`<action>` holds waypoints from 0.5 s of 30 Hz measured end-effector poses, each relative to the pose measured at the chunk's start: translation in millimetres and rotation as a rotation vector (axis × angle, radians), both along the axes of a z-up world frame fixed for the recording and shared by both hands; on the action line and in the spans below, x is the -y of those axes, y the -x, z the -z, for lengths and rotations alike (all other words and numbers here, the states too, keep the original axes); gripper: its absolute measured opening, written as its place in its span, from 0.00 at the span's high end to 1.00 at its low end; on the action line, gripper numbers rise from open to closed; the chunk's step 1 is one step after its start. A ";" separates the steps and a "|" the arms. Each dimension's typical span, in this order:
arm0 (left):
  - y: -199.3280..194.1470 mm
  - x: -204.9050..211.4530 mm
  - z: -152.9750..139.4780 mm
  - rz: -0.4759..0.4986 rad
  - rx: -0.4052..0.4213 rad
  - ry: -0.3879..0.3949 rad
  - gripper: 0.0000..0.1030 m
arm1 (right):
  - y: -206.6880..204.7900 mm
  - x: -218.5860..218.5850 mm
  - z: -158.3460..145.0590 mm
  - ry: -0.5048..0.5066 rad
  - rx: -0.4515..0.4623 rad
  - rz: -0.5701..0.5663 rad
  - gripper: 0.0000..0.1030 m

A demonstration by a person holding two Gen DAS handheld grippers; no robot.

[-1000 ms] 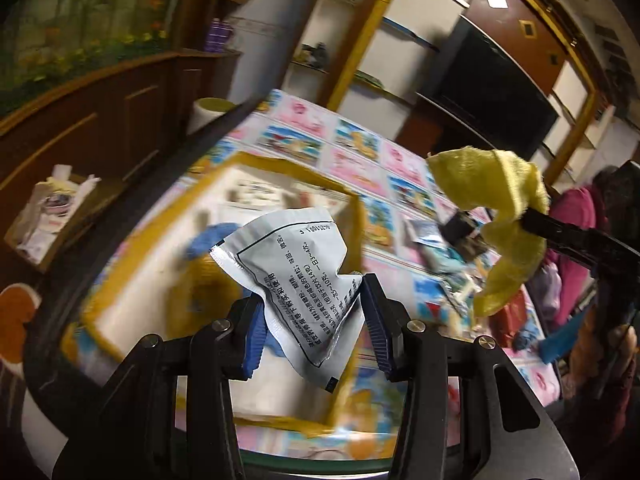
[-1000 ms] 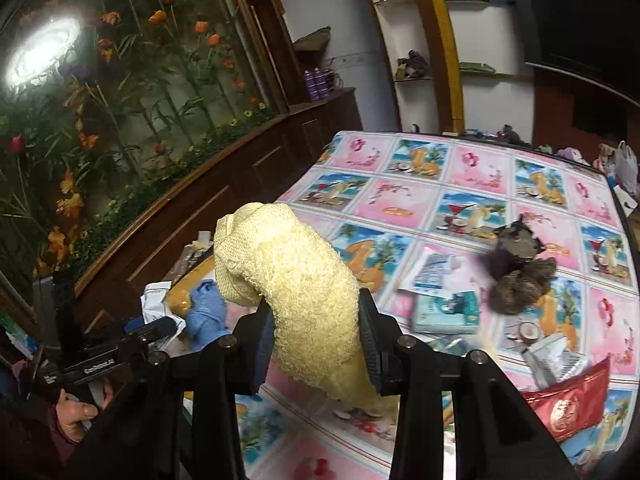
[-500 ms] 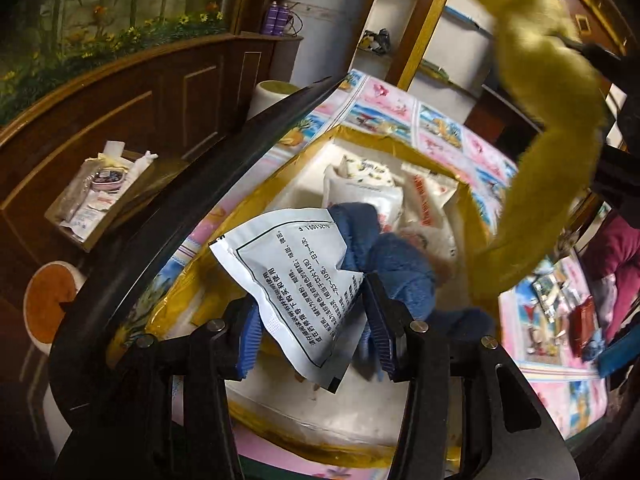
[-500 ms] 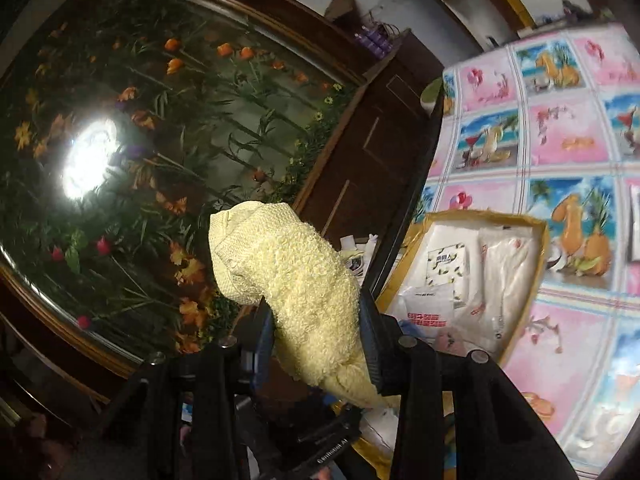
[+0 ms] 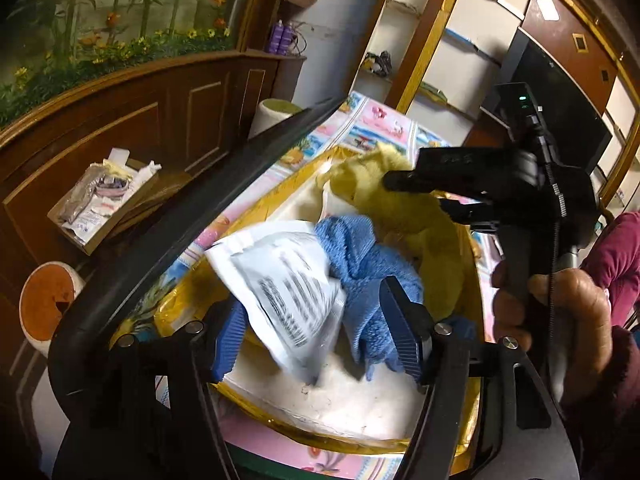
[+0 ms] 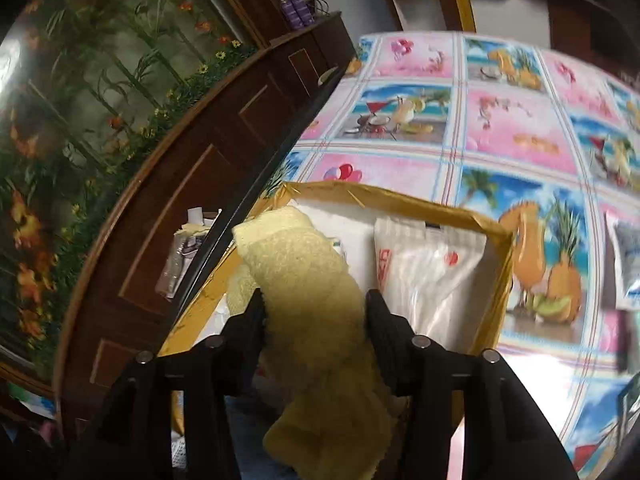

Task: Organize soft objects
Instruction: 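Carry paper sheet with left tool into box while right drops yellow towel there, then release the paper in the box and withdraw both open tools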

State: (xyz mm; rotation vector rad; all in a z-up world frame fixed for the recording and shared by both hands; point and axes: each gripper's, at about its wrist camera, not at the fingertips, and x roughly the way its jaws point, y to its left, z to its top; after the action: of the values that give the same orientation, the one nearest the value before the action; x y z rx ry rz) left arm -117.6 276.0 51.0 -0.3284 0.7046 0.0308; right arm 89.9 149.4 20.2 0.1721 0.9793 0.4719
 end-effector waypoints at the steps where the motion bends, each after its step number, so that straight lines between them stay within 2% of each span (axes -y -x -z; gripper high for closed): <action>1: 1.8 1.4 -2.8 -0.003 0.010 -0.012 0.37 | 1.5 -0.2 -2.3 0.008 0.008 -0.010 0.50; 6: 6.7 11.7 -13.7 -0.013 0.028 -0.057 0.37 | 16.6 8.1 -28.0 -0.005 0.086 -0.027 0.46; 10: 9.9 22.2 -19.2 -0.056 0.014 -0.139 0.37 | 40.6 25.0 -49.5 -0.007 0.175 -0.028 0.45; 13: 15.3 28.1 -24.7 -0.082 0.019 -0.189 0.37 | 64.5 39.8 -60.5 0.013 0.241 -0.026 0.37; 15: 17.6 31.7 -27.0 -0.090 0.020 -0.220 0.37 | 80.9 50.2 -63.8 0.035 0.281 -0.030 0.37</action>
State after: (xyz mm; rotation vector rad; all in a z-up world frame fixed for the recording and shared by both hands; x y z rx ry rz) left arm -135.2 244.3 78.0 -0.1490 0.6598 0.1885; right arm 8.9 99.1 84.0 0.0565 0.7148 0.4915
